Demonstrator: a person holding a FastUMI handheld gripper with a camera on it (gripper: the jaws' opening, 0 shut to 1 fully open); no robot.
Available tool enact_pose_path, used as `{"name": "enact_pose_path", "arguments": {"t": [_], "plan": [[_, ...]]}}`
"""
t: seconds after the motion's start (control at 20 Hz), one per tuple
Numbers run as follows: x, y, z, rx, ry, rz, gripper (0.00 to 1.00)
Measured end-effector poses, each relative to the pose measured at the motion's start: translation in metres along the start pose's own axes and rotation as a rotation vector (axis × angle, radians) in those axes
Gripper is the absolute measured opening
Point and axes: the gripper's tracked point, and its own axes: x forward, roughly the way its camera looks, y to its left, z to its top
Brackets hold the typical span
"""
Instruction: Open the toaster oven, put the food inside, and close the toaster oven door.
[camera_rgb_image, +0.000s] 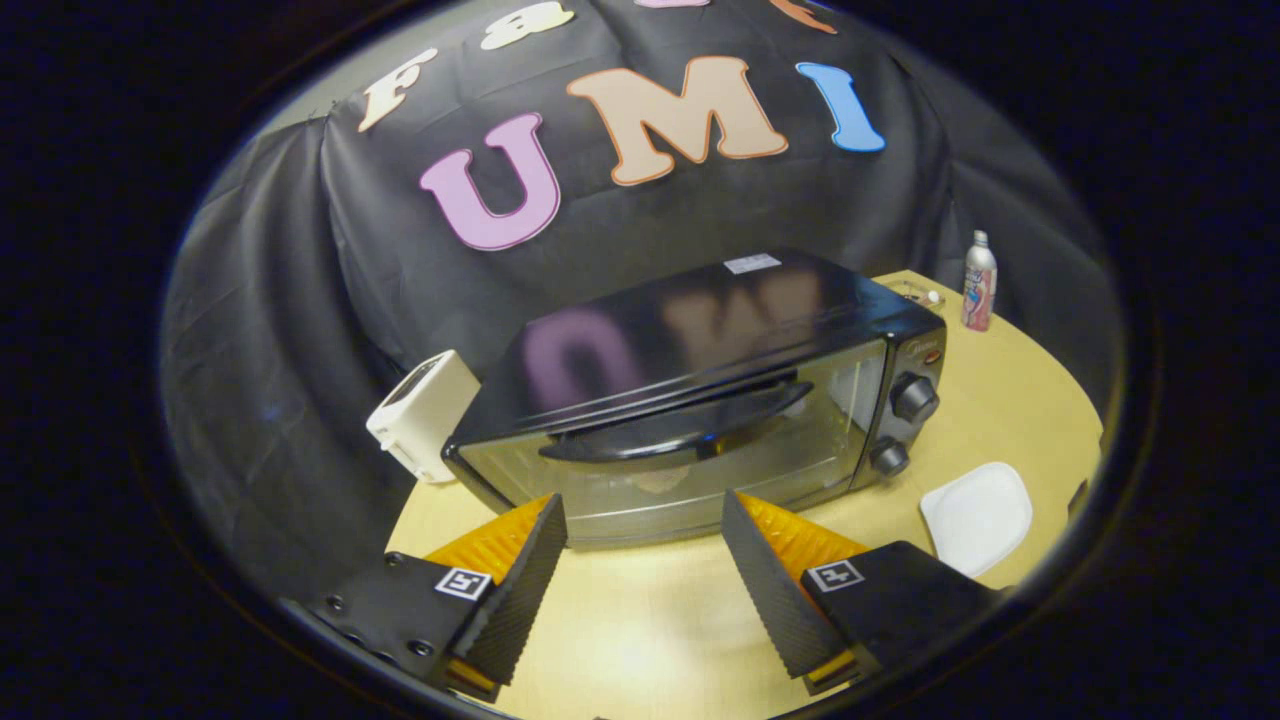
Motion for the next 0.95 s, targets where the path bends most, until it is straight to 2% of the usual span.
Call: {"name": "enact_pose_path", "arguments": {"t": [0.25, 0.65, 0.95], "plan": [[-0.023, -0.002, 0.025, -0.043, -0.063, 0.001, 0.98], [-0.078, 0.007, 0.129, -0.119, -0.261, 0.004, 0.98], [-0.111, 0.000, 0.183, -0.146, -0.339, -0.031, 0.98]]}}
